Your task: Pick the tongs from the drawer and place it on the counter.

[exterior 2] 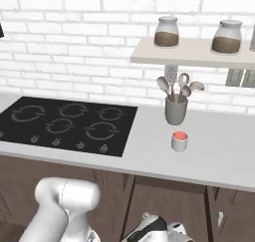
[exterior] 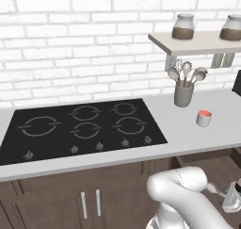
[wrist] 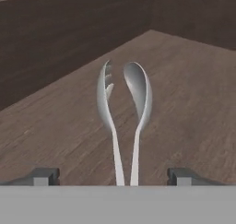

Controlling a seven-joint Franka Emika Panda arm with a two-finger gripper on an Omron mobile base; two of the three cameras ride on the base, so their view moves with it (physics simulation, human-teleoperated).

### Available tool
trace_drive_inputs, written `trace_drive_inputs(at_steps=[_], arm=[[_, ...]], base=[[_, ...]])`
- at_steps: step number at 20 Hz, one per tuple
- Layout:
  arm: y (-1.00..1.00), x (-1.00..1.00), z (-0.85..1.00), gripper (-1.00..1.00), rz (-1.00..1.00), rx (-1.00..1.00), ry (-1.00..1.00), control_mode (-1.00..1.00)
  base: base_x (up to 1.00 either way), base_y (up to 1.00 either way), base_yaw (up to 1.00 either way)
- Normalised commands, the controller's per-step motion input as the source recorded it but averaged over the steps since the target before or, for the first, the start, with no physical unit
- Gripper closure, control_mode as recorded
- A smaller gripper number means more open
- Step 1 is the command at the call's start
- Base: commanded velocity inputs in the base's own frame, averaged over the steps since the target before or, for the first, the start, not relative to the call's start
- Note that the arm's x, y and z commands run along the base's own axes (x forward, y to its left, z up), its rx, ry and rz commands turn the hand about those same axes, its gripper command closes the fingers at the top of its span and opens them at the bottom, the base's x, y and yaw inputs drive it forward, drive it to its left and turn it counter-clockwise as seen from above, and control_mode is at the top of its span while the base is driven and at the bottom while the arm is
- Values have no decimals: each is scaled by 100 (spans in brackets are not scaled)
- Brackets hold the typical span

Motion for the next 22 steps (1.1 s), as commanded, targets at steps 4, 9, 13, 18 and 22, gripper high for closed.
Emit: trace_drive_inputs(at_steps=[4, 9, 13, 18, 22], arm=[[-16, 0, -57, 100, 0, -5, 36, -100], [-29, -29, -53, 100, 1, -2, 17, -100], [-39, -74, -16, 100, 5, 0, -18, -100], [-17, -81, 60, 100, -1, 0, -23, -100], [27, -28, 100, 100, -1, 0, -17, -100]], base=[[0, 0, 0], [0, 0, 0], [0, 0, 0], [0, 0, 0], [0, 0, 0]])
